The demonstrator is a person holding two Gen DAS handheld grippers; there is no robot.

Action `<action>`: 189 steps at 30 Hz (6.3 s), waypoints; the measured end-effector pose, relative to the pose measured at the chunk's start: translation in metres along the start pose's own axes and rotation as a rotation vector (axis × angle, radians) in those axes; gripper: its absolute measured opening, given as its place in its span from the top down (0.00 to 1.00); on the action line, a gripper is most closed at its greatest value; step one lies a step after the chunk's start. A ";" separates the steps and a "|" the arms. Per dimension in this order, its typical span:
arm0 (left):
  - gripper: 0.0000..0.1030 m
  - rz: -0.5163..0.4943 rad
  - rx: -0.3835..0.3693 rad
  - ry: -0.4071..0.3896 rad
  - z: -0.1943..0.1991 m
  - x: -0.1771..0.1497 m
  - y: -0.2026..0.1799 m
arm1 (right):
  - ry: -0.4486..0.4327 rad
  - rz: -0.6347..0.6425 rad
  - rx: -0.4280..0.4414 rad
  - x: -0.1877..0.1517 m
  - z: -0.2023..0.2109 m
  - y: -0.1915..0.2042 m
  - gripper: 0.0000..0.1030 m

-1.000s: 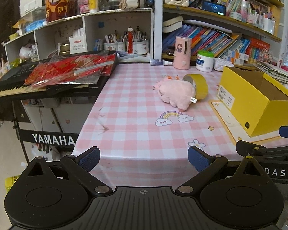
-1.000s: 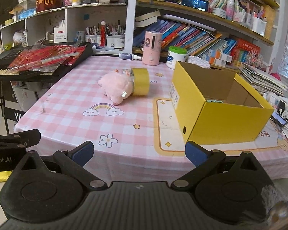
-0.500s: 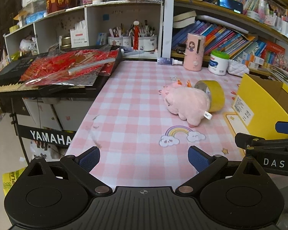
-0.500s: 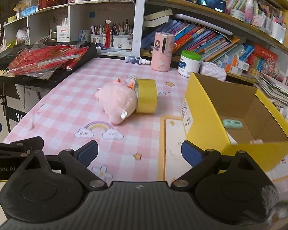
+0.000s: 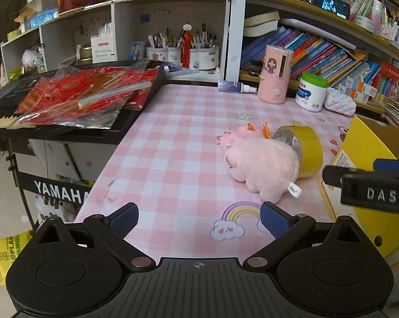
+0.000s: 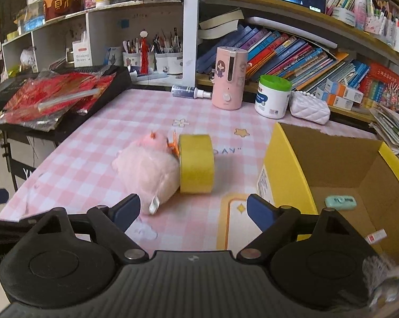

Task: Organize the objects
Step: 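Move both tools toward the pink plush pig and yellow tape roll, then grasp the yellow tape roll with the right tool while the left tool grasps the pink pig, then lift and carry the pink pig and tape roll with both tools to the yellow box, then lower the pink pig into the box with the left tool while the right tool lowers the tape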

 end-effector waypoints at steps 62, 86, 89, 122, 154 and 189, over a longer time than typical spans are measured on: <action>0.39 0.004 -0.043 0.016 -0.050 0.046 -0.007 | 0.013 0.030 0.127 0.070 -0.044 0.003 0.62; 0.39 0.035 -0.045 -0.034 0.074 -0.039 0.026 | 0.097 0.037 0.088 -0.052 0.055 0.030 0.62; 0.39 0.029 -0.057 -0.024 0.087 -0.056 0.025 | 0.104 0.030 0.080 -0.068 0.070 0.033 0.62; 0.39 -0.185 -0.245 -0.030 0.149 -0.109 -0.054 | 0.101 -0.190 -0.101 -0.168 0.180 -0.034 0.62; 0.38 -0.312 -0.408 -0.091 0.111 -0.031 -0.195 | 0.068 -0.364 -0.258 -0.132 0.179 -0.185 0.62; 0.38 -0.329 -0.277 -0.225 0.039 0.099 -0.297 | -0.196 -0.107 -0.096 0.068 0.127 -0.270 0.62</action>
Point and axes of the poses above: each gripper's, at about its wrist camera, not at the fingertips, and z roughly against the way its jaws point, y to its left, x to its top, the point moved 9 cm from there along -z, roughly the way its jaws point, and after that the axes turned 14 degrees about -z, right-handed, at the moved point
